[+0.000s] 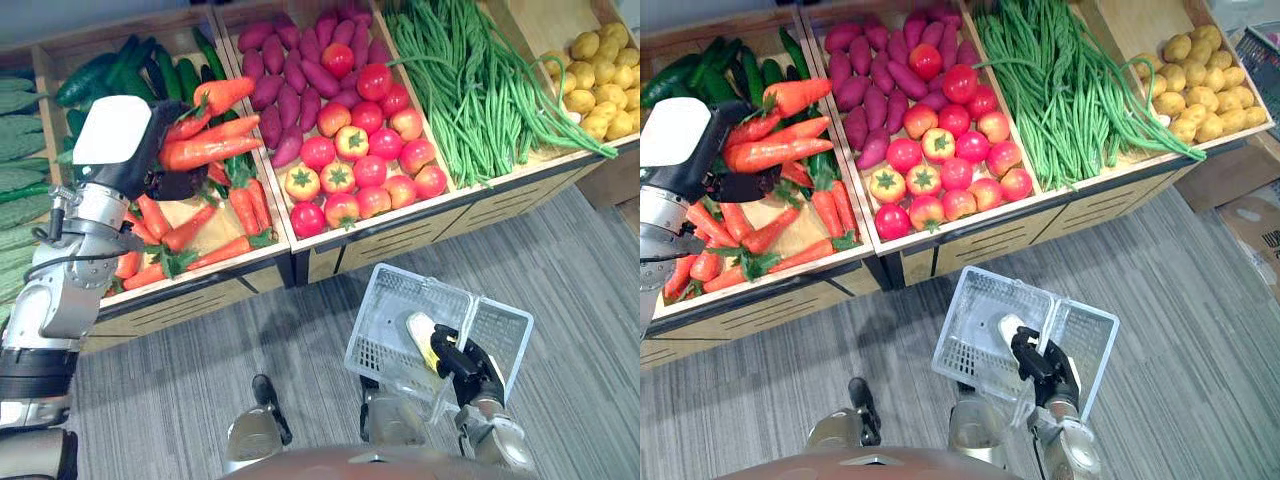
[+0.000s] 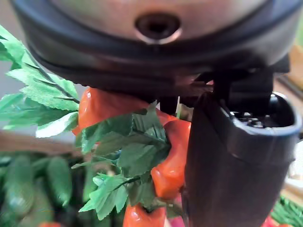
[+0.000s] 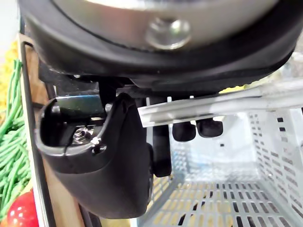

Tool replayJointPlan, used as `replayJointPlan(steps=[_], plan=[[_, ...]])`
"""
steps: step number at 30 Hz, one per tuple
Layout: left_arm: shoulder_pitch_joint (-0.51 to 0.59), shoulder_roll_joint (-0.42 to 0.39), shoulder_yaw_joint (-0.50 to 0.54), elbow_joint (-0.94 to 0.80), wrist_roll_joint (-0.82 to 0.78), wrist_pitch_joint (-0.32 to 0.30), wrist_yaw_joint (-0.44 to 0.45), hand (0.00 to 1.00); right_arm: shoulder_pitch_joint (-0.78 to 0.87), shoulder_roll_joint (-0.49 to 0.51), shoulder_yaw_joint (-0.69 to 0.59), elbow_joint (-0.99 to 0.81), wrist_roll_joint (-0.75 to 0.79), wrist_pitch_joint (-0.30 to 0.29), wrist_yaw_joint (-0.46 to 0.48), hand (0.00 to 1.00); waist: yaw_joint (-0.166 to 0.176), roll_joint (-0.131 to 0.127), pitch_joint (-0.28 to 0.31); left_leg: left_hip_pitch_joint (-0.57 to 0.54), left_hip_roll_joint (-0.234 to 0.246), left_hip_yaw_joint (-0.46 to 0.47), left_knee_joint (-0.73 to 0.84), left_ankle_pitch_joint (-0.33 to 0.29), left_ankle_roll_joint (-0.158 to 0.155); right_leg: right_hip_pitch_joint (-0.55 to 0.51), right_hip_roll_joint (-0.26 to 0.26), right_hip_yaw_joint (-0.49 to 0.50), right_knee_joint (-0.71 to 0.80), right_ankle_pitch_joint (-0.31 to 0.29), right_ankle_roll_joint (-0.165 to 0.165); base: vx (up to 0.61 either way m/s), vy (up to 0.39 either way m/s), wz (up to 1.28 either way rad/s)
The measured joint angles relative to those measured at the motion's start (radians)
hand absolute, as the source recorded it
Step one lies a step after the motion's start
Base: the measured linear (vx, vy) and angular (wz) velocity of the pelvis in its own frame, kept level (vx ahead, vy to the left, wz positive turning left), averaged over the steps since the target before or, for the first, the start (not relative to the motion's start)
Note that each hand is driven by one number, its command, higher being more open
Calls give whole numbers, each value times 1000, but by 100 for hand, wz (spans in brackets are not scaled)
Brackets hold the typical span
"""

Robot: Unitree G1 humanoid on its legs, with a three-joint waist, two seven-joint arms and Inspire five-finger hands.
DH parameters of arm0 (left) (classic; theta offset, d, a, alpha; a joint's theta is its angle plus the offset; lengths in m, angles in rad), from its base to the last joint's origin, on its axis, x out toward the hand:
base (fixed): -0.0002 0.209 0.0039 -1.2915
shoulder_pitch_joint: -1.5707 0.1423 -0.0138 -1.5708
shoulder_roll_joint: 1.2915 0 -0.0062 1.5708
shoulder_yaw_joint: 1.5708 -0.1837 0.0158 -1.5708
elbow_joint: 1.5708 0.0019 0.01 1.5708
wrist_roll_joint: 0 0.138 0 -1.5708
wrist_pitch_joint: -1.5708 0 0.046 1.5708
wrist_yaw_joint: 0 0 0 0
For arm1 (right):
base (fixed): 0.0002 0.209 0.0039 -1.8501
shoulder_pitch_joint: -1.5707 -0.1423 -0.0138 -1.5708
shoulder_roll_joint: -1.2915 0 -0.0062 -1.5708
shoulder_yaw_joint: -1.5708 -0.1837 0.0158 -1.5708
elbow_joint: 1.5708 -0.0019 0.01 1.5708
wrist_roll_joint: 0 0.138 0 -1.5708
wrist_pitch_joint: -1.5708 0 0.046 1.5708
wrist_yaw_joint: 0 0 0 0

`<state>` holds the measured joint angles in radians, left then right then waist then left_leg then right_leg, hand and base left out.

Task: Pick vegetable in the basket

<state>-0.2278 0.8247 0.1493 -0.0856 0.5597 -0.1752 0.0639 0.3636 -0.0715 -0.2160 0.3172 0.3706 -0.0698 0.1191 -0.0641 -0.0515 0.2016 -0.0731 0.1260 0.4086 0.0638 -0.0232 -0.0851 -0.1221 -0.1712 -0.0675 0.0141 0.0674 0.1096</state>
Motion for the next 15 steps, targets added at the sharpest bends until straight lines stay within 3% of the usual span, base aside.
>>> replayJointPlan(steps=[5, 15], plan=[[1, 0, 27, -52, -5, -41, 3, 0, 19, 0, -27, -2, 0, 4, 0, 0, -2, 14, -38, 53, -13, 0, -66, 29, 0, 29, 0, -13, 0, -1, -1, -10, -3, 3], [45, -4, 34, -51, -5, -62, 1, 0, 47, 0, -69, -2, 0, 13, -15, 0, 2, 9, -79, 99, -25, -11, -147, 83, 0, 56, 2, -39, -16, -3, -4, -39, -7, 4]])
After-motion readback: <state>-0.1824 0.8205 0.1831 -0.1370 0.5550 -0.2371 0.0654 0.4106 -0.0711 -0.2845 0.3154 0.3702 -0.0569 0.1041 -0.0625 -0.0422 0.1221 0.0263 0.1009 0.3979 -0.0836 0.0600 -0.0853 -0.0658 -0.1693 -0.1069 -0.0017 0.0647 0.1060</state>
